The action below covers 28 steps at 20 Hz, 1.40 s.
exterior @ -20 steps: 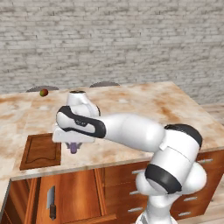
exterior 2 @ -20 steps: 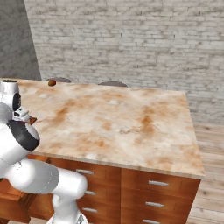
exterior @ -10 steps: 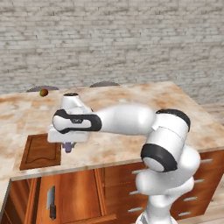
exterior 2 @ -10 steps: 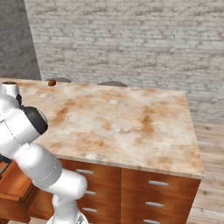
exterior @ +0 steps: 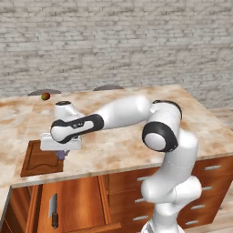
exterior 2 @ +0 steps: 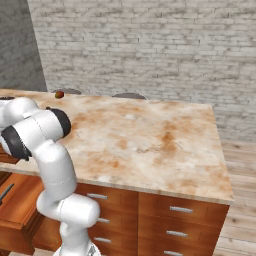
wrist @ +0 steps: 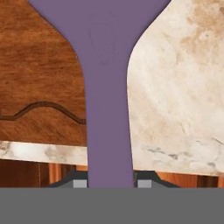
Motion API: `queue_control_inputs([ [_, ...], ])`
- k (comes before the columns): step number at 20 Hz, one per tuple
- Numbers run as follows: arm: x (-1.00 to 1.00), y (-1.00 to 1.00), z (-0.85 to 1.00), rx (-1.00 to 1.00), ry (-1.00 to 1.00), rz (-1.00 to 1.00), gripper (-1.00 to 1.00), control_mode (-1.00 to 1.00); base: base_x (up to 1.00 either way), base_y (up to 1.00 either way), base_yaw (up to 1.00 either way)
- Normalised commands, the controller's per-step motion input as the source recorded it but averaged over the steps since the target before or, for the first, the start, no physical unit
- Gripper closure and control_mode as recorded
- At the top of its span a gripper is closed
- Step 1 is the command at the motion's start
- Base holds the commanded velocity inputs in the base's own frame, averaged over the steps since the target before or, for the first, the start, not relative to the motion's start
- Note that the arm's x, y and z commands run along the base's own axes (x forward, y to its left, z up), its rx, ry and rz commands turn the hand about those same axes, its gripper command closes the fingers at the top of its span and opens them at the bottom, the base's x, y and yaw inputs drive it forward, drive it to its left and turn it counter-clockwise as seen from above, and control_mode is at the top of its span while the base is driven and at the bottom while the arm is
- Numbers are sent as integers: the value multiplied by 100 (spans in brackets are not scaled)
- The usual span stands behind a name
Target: Open the drawer on the left and place the cutting tools on the cutting board.
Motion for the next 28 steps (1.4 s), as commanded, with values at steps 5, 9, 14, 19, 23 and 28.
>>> queue_control_inputs([
  [5,13,19,0,0,0,0,100,-100,0,0,0],
  [9,9,2,0,0,0,0,100,-100,0,0,0],
  [14,1,0,-13,0,0,0,100,-100,0,0,0],
  [19,2,0,-36,0,0,0,100,-100,0,0,0],
  [23,6,0,-40,0,0,0,100,-100,0,0,0],
  [28,1,0,-28,0,0,0,100,-100,0,0,0],
])
